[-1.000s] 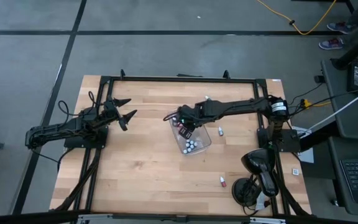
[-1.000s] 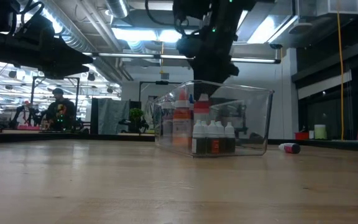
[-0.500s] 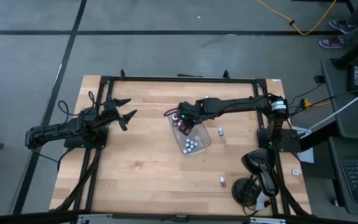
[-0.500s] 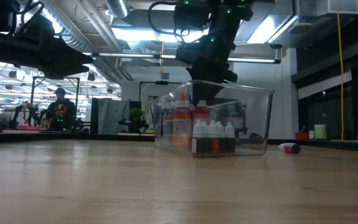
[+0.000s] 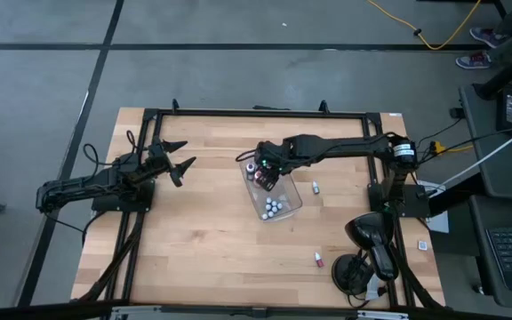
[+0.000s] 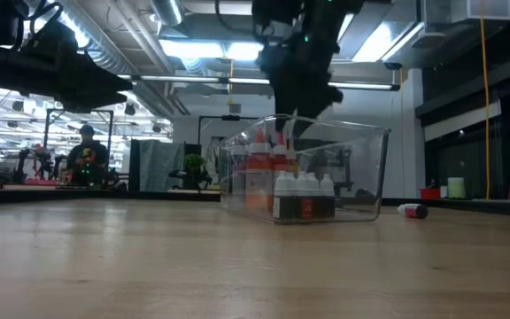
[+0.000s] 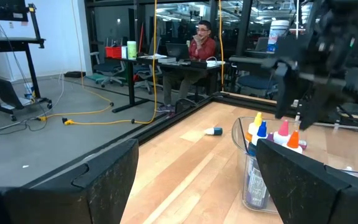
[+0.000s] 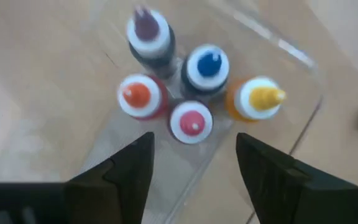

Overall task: Pick & Place food coloring
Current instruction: Put the small blue food coloring bottle into the bottom of the bin

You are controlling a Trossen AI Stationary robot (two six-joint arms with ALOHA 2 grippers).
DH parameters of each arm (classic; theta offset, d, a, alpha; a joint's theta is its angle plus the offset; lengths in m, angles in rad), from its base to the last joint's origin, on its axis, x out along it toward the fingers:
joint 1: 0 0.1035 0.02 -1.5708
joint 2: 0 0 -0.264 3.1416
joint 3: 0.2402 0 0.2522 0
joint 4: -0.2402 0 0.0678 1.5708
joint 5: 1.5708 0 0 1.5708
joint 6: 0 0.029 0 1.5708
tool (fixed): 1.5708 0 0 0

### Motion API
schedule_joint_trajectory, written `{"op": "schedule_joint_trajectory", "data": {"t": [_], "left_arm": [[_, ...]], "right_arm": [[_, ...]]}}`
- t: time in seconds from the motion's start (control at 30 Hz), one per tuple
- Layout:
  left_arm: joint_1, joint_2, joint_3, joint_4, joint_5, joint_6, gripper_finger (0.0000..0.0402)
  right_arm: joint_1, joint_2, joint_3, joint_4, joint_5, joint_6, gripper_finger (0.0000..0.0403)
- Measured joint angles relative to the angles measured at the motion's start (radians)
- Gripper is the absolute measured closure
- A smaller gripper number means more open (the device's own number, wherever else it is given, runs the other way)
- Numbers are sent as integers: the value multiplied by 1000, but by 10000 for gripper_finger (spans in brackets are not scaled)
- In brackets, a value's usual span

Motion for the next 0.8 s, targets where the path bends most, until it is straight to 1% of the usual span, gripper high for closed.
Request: {"op": "schedule_joint_trajectory", "data": {"t": [0.17,0.27,0.53,0.67,0.8], "left_arm": [[0,0,0,0,0,0,82],[0,0,0,0,0,0,82],[0,0,0,0,0,0,82],[0,0,0,0,0,0,82],[0,0,0,0,0,0,82]], "right_arm": [[-12,-53,26,-31,-1,-29,179],[-44,-87,26,-54,-1,-61,178],[-238,-117,26,-149,1,-80,176],[-325,-99,26,-178,2,-85,171],[-388,-67,26,-169,2,-133,174]]}}
